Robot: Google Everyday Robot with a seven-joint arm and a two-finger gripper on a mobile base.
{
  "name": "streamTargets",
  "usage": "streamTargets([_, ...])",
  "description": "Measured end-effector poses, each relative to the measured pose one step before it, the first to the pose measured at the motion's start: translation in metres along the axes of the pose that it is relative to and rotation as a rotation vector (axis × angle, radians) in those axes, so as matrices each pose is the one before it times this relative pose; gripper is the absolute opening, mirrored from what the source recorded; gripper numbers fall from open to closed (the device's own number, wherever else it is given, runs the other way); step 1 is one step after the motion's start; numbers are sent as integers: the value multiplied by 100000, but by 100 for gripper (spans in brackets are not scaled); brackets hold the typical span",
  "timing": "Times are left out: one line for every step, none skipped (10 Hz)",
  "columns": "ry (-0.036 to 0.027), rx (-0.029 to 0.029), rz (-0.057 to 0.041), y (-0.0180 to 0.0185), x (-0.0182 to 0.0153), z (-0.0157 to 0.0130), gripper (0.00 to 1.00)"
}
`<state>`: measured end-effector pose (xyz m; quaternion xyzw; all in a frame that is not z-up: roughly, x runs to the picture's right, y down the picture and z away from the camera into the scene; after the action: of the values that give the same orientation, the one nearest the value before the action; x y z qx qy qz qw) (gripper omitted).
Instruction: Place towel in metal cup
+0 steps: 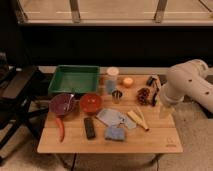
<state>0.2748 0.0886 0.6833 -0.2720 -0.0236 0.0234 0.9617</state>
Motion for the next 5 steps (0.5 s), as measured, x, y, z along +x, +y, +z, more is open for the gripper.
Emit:
streamTargets([-3442,-16,-958,-305,-1290,67,65])
streamTargets([-3557,41,-1801,-169,-1830,683,65])
streamTargets([-3957,-14,-2466,-79,-2316,1272,65])
streamTargets([-3620,-75,-2501,-11,-1929,1087,65])
streamTargets([-3348,-589,-3334,55,-1595,957,65])
